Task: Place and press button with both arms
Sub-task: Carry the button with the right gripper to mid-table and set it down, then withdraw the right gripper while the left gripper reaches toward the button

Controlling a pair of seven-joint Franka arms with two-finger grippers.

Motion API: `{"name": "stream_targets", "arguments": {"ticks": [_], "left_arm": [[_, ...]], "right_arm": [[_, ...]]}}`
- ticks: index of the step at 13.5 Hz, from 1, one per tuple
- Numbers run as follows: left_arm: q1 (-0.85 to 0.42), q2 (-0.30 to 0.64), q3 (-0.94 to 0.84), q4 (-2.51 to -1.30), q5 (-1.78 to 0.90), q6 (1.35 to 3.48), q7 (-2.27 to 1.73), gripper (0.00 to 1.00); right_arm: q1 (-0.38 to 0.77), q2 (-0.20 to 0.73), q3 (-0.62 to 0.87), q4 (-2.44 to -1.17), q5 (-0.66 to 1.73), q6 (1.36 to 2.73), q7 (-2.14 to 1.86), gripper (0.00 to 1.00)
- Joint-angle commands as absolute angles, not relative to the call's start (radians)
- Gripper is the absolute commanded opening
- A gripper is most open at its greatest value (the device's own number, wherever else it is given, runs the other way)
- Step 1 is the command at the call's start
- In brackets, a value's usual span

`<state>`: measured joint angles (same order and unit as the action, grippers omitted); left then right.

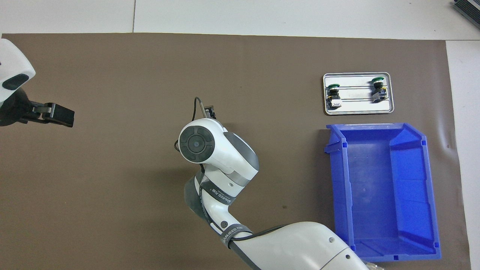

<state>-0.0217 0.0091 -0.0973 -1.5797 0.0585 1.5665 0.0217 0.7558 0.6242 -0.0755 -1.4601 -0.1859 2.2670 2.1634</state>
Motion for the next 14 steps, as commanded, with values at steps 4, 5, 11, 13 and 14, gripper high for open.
{"name": "stream_targets", "arguments": {"ticks": [4,5,11,13,14], "left_arm": [[-0.029,-0.006,-0.094,-1.575,0.078,1.546,0.018,1.00],[-0.032,-0.006,-0.094,-1.578,0.078,1.548,0.031,1.00],[-0.044,-0.006,-0.103,-1.606,0.077,1.707,0.076,1.00],[-0.075,-0.006,-0.107,-1.611,0.068,1.713,0.155,1.00],[-0.084,-0.006,-0.107,-1.617,0.040,1.723,0.197,1.00]], "right_arm": [[0.571,0.440,-0.060,-1.523,-0.180,2.258,1.691,1.00],[0.542,0.419,-0.061,-1.535,-0.173,2.257,1.616,1.00],[0.345,0.327,-0.060,-1.555,-0.172,2.120,1.039,1.00],[0.289,0.295,-0.060,-1.555,-0.154,2.080,0.907,1.00],[0.255,0.269,-0.060,-1.557,-0.123,2.053,0.828,1.00]]}}
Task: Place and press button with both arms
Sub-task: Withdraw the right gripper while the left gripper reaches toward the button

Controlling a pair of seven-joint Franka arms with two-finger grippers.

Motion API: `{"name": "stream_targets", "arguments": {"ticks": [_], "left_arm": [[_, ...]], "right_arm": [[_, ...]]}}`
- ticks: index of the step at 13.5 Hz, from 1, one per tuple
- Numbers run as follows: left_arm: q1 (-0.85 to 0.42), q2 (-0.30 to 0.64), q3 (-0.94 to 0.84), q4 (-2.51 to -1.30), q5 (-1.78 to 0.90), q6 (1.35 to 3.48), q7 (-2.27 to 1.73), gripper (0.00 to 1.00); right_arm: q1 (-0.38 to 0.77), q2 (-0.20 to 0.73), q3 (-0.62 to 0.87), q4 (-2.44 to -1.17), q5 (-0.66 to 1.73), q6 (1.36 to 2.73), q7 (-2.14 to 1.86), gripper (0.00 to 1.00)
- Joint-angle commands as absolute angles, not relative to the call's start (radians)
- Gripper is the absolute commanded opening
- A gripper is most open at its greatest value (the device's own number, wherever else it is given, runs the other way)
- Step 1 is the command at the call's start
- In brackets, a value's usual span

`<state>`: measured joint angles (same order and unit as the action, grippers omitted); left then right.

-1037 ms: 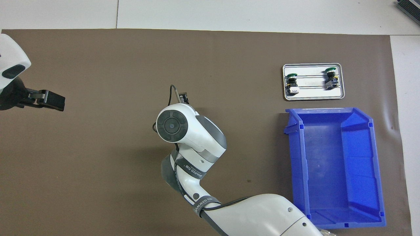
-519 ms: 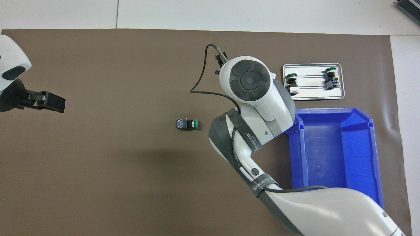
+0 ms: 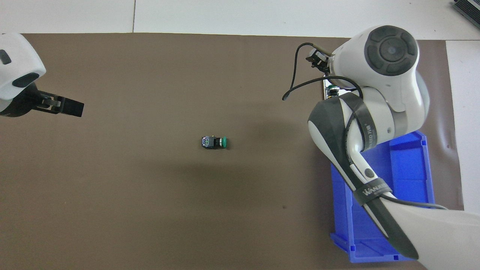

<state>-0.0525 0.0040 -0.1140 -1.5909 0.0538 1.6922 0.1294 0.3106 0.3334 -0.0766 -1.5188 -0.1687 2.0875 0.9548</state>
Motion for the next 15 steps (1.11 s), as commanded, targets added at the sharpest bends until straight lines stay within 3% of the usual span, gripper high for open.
{"name": "stream_targets", "arguments": {"ticks": [1,5,9,12,15], "left_arm": [[-0.100,-0.008,-0.107,-1.629,0.011,1.739,0.239,1.00],[-0.175,0.000,-0.107,-1.704,-0.066,1.909,0.363,1.00],[-0.271,0.049,-0.109,-1.764,-0.101,2.037,0.530,1.00],[-0.316,0.090,-0.109,-1.824,-0.115,2.137,0.680,0.99],[-0.367,0.127,-0.109,-1.879,-0.115,2.254,0.767,0.94]], "right_arm": [[0.221,0.243,-0.058,-1.557,-0.103,2.011,0.731,1.00],[0.105,0.126,-0.060,-1.555,-0.051,1.829,0.383,1.00],[0.083,0.039,-0.092,-1.568,-0.043,1.683,0.281,1.00],[0.072,-0.050,-0.098,-1.681,-0.041,1.683,0.255,1.00],[0.023,-0.037,-0.084,-1.655,-0.041,1.694,0.239,1.00]]}}
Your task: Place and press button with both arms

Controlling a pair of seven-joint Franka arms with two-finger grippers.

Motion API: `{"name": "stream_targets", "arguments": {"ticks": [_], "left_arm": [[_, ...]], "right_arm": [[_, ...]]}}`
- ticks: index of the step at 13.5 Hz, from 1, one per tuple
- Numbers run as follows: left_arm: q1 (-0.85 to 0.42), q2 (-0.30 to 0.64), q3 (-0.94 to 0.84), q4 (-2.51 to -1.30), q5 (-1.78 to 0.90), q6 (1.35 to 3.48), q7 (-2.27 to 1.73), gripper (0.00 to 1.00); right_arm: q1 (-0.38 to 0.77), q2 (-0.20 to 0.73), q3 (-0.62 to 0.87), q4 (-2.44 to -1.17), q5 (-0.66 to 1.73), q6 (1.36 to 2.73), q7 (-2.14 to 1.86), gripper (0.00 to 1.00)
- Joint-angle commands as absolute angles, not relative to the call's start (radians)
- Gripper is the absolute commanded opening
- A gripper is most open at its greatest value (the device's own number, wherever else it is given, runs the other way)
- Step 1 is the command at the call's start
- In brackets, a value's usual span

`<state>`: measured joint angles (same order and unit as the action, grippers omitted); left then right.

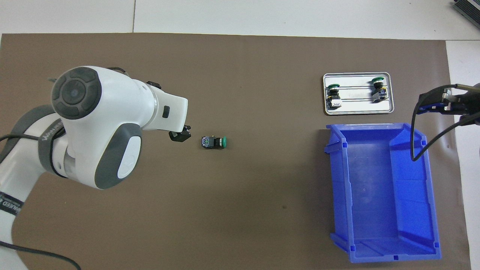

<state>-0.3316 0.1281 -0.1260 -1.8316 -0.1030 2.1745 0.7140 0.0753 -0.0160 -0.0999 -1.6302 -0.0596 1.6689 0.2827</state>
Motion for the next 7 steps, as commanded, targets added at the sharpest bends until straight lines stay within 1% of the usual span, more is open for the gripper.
{"name": "stream_targets", "arguments": {"ticks": [1,2,3,5,7], "left_arm": [[-0.383,0.127,-0.109,-1.906,-0.115,2.297,0.785,0.95],[-0.397,0.135,-0.109,-1.926,-0.115,2.342,0.807,0.96],[-0.429,0.162,-0.107,-1.933,-0.117,2.382,0.807,0.96],[-0.451,0.207,-0.109,-1.931,-0.115,2.443,0.808,0.98],[-0.486,0.256,-0.107,-1.931,-0.114,2.468,0.814,0.99]], "right_arm": [[-0.024,-0.034,-0.057,-1.652,-0.038,1.692,0.204,1.00],[-0.043,-0.034,-0.043,-1.652,-0.035,1.690,0.163,1.00],[-0.038,-0.034,-0.040,-1.652,-0.037,1.687,0.161,1.00],[-0.008,-0.029,-0.040,-1.646,-0.052,1.697,0.155,1.00],[-0.005,-0.026,-0.034,-1.644,-0.052,1.683,0.155,1.00]]}}
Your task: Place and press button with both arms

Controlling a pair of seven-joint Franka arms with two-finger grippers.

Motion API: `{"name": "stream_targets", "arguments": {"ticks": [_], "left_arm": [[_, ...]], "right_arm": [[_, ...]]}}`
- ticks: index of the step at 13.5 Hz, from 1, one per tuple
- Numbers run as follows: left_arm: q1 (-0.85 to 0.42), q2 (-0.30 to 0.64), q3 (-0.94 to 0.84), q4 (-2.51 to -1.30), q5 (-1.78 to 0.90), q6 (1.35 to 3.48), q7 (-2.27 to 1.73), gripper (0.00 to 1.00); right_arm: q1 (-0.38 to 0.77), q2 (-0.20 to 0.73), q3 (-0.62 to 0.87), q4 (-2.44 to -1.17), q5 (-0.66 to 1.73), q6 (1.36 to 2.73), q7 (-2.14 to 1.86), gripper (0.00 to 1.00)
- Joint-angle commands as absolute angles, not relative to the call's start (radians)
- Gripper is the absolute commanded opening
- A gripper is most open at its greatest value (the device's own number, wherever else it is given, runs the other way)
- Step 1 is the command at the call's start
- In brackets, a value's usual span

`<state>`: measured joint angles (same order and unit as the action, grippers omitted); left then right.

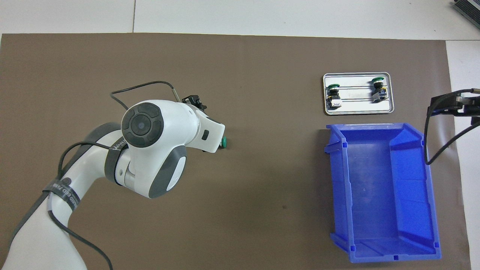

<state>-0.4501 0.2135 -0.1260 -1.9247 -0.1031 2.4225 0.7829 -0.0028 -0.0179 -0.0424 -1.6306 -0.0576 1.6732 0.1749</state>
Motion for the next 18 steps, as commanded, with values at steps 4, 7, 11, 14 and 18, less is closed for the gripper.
{"name": "stream_targets", "arguments": {"ticks": [4,7,11,14,18], "left_arm": [[-0.532,0.359,-0.107,-1.922,-0.109,2.520,0.862,0.99],[-0.528,0.371,-0.107,-1.925,-0.109,2.485,0.910,0.99],[-0.519,0.371,-0.106,-1.927,-0.107,2.448,0.946,0.99],[-0.519,0.379,-0.106,-1.925,-0.109,2.427,0.945,0.96],[-0.526,0.391,-0.104,-1.922,-0.109,2.436,0.940,0.95]], "right_arm": [[0.034,-0.026,-0.037,-1.632,-0.035,1.626,0.161,1.00],[0.034,0.008,-0.035,-1.531,-0.038,1.491,0.147,1.00],[0.035,0.002,-0.041,-1.496,-0.016,1.450,0.130,1.00],[0.035,-0.005,-0.046,-1.509,0.000,1.462,0.135,1.00],[0.034,-0.018,-0.046,-1.529,0.000,1.460,0.134,1.00]]}}
